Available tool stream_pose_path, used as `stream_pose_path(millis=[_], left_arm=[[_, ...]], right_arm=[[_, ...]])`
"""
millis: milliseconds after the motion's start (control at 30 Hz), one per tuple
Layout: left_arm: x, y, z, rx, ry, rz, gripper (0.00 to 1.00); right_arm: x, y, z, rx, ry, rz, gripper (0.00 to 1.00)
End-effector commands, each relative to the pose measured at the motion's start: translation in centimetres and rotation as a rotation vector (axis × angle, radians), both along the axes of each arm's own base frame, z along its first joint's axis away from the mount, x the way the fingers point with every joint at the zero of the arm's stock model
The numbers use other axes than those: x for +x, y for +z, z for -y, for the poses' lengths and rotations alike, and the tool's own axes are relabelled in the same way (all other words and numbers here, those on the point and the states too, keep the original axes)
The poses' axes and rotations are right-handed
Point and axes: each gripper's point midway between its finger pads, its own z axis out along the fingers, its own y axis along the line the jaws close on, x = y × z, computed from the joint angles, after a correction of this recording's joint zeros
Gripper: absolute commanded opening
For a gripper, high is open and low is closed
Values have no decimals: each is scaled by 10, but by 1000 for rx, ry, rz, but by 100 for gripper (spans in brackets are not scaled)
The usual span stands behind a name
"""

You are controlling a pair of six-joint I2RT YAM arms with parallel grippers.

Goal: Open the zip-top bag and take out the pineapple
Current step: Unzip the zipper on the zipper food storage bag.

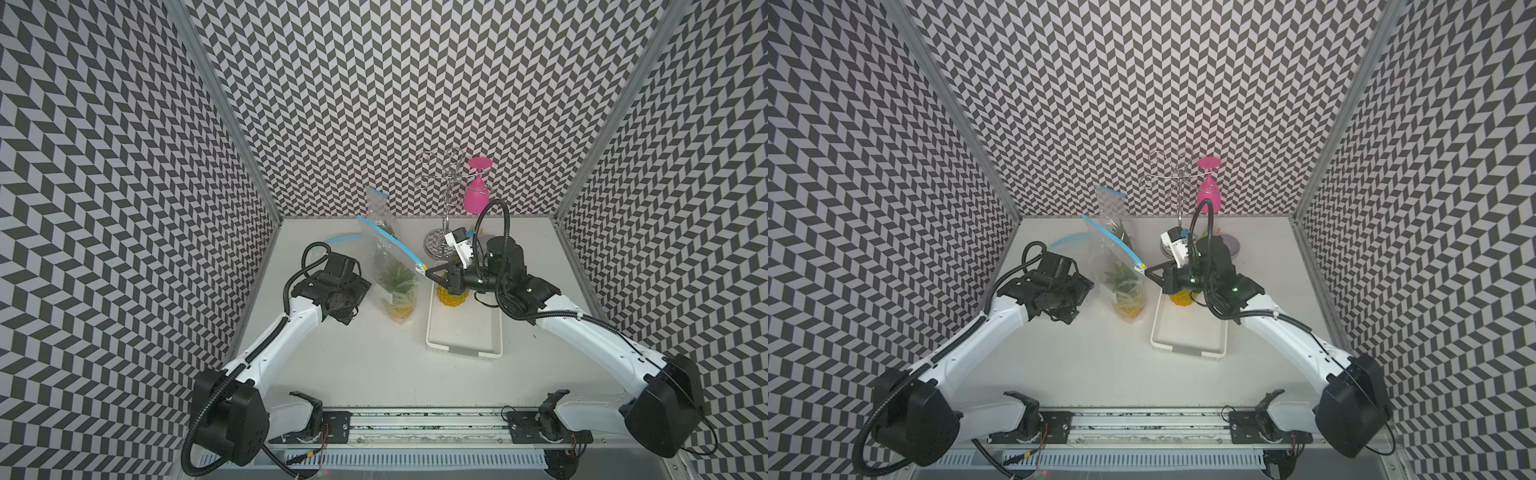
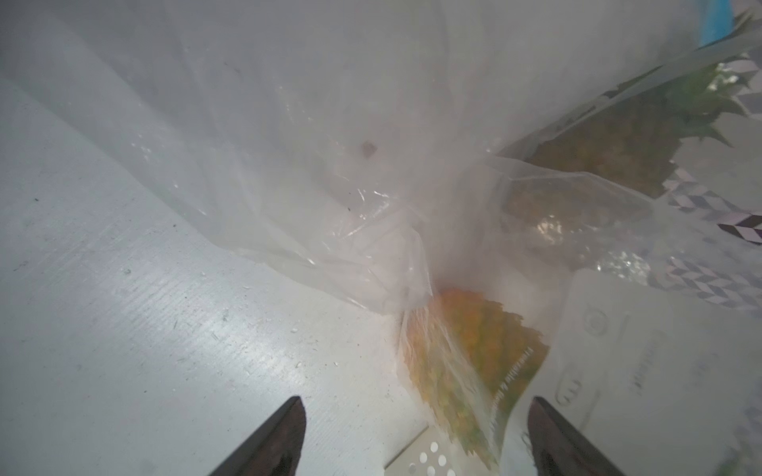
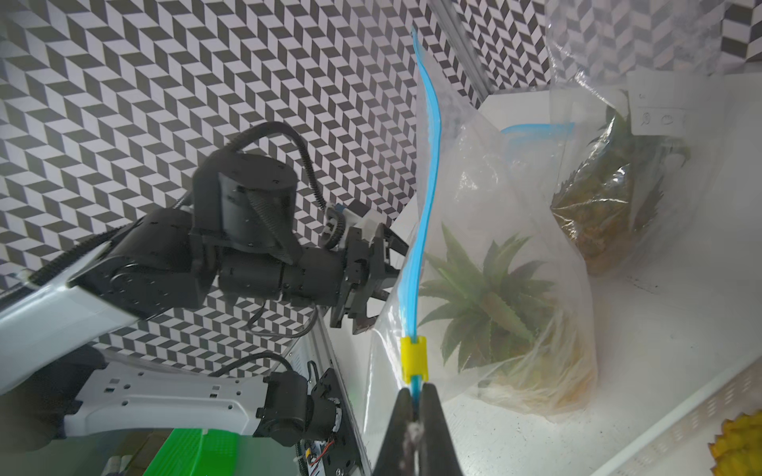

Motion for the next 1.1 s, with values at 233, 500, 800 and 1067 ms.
stream_pose_path(millis=[233, 500, 800, 1067], left_arm=[[-11, 132, 13, -25, -7, 136, 78], [-5, 204, 78, -253, -105, 134, 76], [-17, 202, 130, -361, -186, 2, 61], [-27, 198, 125, -272, -235, -48, 52]], right_arm=[[-5, 70, 4, -92, -146, 423, 0], [-20, 92, -10, -235, -214, 663, 0], [-46, 98, -23, -295, -292, 868, 0], [-47, 94, -22, -316, -331, 929, 0]])
